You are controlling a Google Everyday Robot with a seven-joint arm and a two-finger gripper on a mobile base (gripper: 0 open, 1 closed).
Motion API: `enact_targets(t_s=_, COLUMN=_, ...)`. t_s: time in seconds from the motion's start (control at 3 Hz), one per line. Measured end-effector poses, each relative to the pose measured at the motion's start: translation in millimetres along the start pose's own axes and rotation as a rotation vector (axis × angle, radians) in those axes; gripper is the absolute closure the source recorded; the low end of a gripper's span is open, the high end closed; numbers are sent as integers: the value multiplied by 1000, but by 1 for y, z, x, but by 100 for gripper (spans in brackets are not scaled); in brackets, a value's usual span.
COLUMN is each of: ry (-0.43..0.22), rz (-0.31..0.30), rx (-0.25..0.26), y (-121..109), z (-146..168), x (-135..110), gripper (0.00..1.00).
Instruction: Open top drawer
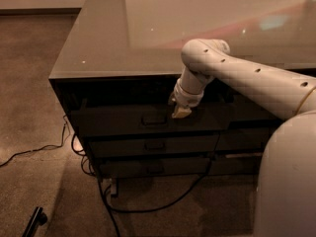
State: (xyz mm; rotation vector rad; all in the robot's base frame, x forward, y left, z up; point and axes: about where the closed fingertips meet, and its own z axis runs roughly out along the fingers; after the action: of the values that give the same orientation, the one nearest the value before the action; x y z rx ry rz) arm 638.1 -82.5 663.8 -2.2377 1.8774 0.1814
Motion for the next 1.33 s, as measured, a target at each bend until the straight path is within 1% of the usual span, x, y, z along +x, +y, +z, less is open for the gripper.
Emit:
enact_targets(t_s=0.33, ry=0, rz=0, rx=0, y=-1, z=-8, x=-2, gripper=87)
enact_targets(t_s=1.33, ry=0, rz=0, rx=0, y=-1, z=-8, x=-2, gripper=16)
